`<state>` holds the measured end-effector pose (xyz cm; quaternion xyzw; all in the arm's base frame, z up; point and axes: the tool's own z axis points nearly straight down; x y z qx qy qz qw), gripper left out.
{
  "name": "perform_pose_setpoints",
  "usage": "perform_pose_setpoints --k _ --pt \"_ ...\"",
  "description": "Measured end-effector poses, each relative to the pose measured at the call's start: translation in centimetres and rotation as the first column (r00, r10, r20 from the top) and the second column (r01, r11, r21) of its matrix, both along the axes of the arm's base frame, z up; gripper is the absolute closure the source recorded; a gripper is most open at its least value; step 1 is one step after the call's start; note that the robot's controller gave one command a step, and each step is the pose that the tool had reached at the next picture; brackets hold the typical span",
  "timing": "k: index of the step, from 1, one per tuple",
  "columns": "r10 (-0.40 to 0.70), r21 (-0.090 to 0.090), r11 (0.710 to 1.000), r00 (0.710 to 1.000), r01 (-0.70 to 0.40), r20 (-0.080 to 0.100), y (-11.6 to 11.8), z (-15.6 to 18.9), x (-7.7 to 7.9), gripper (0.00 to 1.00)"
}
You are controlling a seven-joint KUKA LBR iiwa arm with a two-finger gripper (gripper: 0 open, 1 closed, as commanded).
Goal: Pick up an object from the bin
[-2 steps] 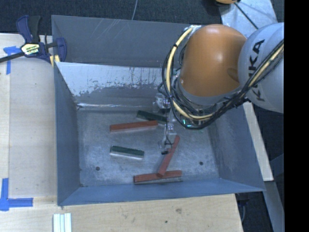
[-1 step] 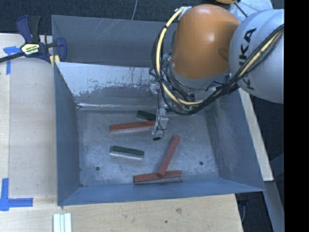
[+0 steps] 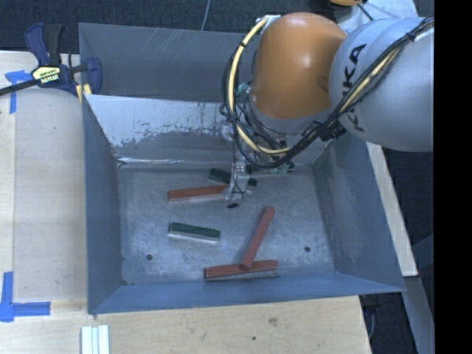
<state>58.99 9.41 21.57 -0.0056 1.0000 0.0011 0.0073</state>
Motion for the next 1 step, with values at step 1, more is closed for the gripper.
perform_pose_setpoints --k 1 --pt "0.174 -0.003 0.985 0.985 -0.174 -0.008 0.61 -7.19 0.06 0.0"
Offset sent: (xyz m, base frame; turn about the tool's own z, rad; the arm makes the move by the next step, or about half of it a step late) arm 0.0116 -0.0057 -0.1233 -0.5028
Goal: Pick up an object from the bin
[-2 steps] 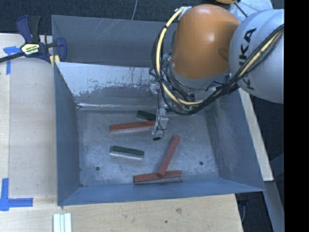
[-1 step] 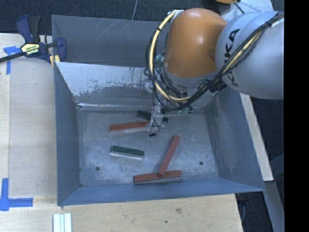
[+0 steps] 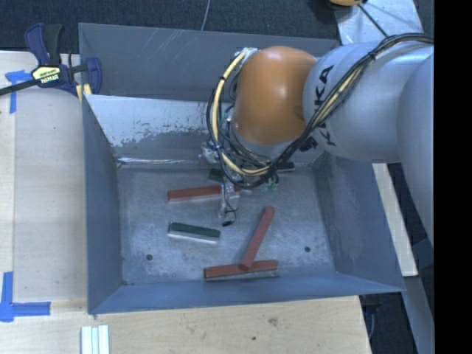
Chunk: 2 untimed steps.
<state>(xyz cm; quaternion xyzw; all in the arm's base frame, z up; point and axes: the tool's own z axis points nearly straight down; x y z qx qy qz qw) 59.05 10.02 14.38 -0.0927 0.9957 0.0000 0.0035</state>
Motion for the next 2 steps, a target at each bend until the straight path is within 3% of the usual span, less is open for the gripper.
perform_pose_setpoints --k 1,2 --pt "0.237 0.002 0.972 0.972 -0.237 -0.008 0.2 -5.8 0.1 0.0" --pt "0.154 0.001 0.988 0.988 -0.154 -0.001 1.6 -7.2 3.2 1.0"
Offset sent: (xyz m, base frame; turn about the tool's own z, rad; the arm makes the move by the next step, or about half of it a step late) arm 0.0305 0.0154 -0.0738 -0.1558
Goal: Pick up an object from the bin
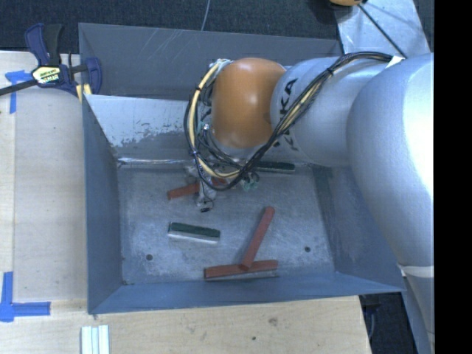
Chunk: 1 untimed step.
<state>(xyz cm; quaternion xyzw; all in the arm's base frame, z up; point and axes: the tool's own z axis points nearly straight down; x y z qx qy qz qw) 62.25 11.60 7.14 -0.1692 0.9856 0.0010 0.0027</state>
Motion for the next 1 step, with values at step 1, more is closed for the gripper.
perform_pose_setpoints --k 1 --pt "-0.001 0.0 1.0 1.0 0.001 0.0 -0.01 0.0 0.0 1.0"
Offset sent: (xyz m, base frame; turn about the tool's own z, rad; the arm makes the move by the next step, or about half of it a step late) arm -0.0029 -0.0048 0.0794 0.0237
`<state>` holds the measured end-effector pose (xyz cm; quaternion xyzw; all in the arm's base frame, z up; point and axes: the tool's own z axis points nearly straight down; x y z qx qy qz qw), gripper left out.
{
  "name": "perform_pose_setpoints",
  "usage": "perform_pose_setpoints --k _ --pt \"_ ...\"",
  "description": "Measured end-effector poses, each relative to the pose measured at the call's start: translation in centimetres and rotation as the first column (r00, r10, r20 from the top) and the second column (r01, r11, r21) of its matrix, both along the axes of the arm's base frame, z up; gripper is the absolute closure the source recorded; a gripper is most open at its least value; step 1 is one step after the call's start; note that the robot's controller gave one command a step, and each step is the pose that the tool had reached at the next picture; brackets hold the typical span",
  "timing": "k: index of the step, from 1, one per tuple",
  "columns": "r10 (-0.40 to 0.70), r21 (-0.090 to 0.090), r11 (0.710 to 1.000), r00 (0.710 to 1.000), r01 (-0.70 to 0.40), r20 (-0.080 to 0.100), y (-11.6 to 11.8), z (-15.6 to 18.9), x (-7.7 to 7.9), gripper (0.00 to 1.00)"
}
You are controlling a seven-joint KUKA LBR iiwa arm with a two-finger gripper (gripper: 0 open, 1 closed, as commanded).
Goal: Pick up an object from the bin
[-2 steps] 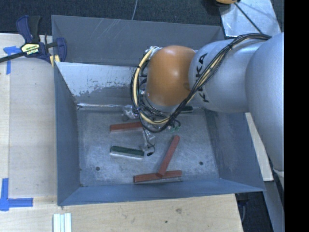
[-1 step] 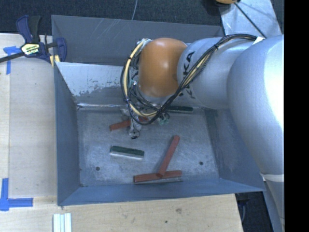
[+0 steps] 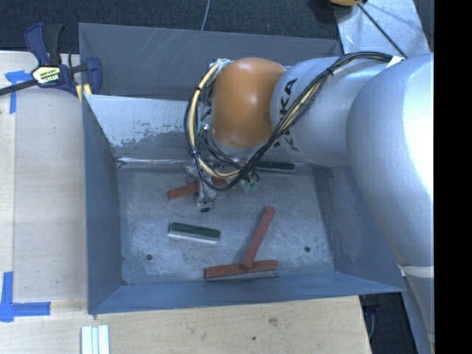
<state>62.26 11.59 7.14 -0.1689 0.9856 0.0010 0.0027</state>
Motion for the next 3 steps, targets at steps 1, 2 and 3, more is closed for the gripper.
perform_pose_setpoints --k 1,2,3 --pt "-0.024 -0.002 1.0 1.0 0.024 -0.002 -0.5 8.0 -0.2 1.0" --pt "-0.024 -0.001 1.0 1.0 0.024 -0.002 -0.5 8.0 -0.2 1.0" --pt "-0.034 -0.002 0.999 0.999 0.034 -0.002 -0.3 18.0 -3.4 1.0"
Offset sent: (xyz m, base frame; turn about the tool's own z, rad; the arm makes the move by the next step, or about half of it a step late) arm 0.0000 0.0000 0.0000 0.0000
